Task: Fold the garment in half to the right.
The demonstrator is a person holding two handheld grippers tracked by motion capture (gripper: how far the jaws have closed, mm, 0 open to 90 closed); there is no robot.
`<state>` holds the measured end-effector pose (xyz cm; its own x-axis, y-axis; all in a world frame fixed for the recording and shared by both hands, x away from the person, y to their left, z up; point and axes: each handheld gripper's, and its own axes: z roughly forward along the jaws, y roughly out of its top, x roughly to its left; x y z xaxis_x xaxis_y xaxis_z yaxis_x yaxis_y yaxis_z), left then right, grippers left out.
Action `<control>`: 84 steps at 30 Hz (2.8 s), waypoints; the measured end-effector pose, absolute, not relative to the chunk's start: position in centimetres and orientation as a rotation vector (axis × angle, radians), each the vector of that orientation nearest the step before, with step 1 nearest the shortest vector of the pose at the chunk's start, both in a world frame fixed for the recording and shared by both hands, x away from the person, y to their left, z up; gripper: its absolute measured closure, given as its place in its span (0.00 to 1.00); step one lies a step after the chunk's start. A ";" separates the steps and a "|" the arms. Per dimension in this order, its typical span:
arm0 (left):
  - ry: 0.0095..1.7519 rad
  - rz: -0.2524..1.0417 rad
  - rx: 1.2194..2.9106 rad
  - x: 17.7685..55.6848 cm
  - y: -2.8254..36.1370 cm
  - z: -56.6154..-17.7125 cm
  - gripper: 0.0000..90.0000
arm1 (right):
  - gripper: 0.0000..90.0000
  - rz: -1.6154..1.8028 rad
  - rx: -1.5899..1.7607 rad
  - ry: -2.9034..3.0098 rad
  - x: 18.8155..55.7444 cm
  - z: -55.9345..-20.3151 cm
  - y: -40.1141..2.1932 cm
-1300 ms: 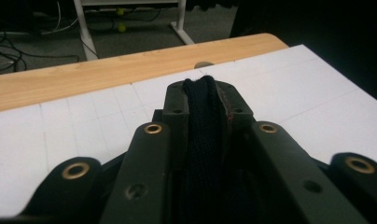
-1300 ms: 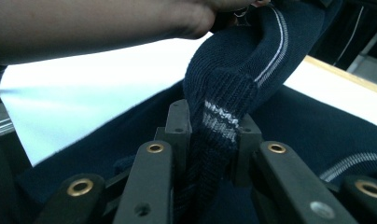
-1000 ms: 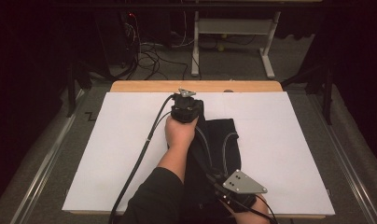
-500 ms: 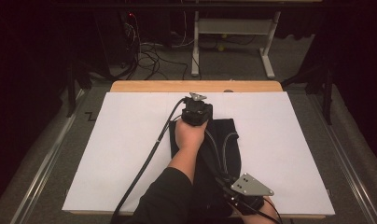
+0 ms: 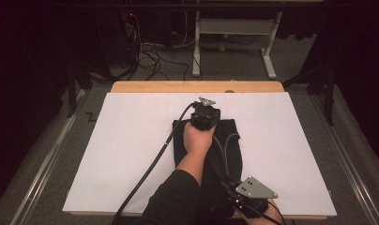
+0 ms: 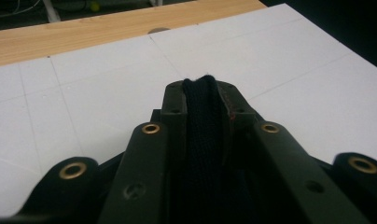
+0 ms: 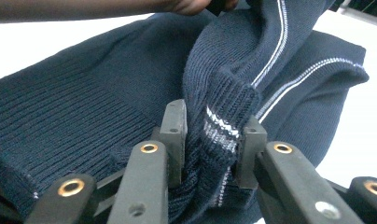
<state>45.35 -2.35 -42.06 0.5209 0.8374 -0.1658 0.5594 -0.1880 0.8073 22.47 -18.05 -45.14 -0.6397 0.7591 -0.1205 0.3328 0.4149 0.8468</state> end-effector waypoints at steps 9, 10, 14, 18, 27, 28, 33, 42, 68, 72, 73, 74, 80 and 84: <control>1.106 0.378 1.896 45.2 -2.7 -42.6 0.73 | 0.69 1.164 0.951 2.194 22.6 -45.2 -18.4; 1.098 0.376 1.897 45.1 -2.7 -42.6 0.71 | 0.68 1.167 0.952 2.192 22.6 -45.2 -18.4; 1.043 0.372 1.894 44.7 -2.8 -42.3 0.52 | 0.60 1.207 0.968 2.187 22.7 -45.1 -18.5; 1.009 0.402 1.886 44.1 -2.5 -41.5 0.40 | 0.54 1.242 0.973 2.172 22.7 -44.7 -18.5; 0.976 0.381 1.833 43.4 -0.5 -40.8 0.24 | 0.51 1.325 0.983 2.136 22.7 -43.7 -18.9; 0.980 0.382 1.835 43.3 -0.1 -40.9 0.22 | 0.51 1.330 0.984 2.132 22.7 -43.5 -18.9; 1.000 0.376 1.816 42.6 2.1 -41.7 0.16 | 0.54 1.342 0.979 2.136 23.1 -42.7 -18.9; 1.002 0.370 1.781 40.9 6.7 -42.8 0.11 | 0.67 1.279 0.950 2.178 25.6 -41.8 -17.6; 1.025 0.525 1.753 32.5 22.1 -45.6 0.00 | 1.00 0.849 0.866 2.420 30.4 -43.3 -12.1; 1.011 0.544 1.756 31.9 22.6 -45.7 0.00 | 1.00 0.823 0.914 2.408 30.7 -43.9 -12.8; 1.011 0.540 1.757 31.8 22.7 -45.8 0.00 | 1.00 0.821 0.926 2.400 30.8 -43.9 -13.2; 1.012 0.535 1.756 31.8 22.7 -45.9 0.00 | 1.00 0.823 0.944 2.388 30.8 -44.0 -13.5; 1.023 0.507 1.728 31.9 23.0 -46.1 0.00 | 1.00 0.865 1.012 2.320 30.9 -44.0 -16.0; 1.033 0.495 1.720 32.0 23.0 -46.3 0.00 | 1.00 0.890 1.055 2.285 30.8 -44.1 -17.5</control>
